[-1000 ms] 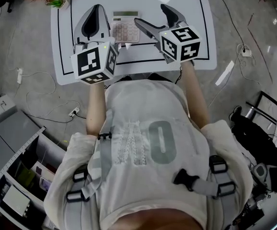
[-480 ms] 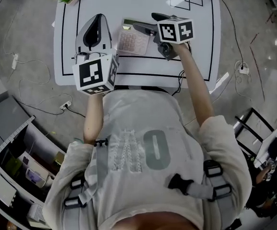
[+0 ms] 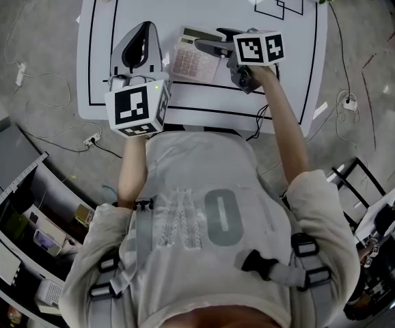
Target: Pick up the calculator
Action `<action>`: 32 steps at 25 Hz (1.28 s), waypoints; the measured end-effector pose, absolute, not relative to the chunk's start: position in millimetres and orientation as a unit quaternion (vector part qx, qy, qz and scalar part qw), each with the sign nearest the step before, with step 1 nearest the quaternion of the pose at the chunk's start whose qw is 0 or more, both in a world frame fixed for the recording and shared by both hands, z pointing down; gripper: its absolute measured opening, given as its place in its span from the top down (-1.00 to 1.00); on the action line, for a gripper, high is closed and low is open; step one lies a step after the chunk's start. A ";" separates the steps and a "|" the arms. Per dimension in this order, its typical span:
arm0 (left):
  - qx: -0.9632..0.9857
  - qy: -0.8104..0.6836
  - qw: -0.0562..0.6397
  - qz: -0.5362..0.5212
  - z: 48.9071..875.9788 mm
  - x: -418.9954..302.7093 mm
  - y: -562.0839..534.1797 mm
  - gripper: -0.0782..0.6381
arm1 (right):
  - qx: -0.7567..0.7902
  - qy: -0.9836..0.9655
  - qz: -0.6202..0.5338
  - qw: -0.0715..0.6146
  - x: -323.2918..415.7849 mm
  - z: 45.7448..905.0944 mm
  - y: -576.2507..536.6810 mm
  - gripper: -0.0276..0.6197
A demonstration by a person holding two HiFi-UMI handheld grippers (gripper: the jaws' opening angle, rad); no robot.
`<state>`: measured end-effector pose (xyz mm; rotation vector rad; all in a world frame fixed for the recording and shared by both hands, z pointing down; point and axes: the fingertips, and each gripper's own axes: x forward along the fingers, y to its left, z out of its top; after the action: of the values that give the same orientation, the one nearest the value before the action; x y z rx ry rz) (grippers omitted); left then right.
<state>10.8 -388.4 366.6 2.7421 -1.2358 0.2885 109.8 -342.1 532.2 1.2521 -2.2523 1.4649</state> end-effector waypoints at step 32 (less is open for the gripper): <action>0.904 -0.409 0.068 0.107 371.5 11.3 -392.3 0.72 | 0.416 -0.730 0.542 -0.023 90.3 505.5 -346.8 0.67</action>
<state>11.3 -392.3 371.5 2.7224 -1.2317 0.3228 90.3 -346.8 505.5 1.3253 -2.3277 1.7295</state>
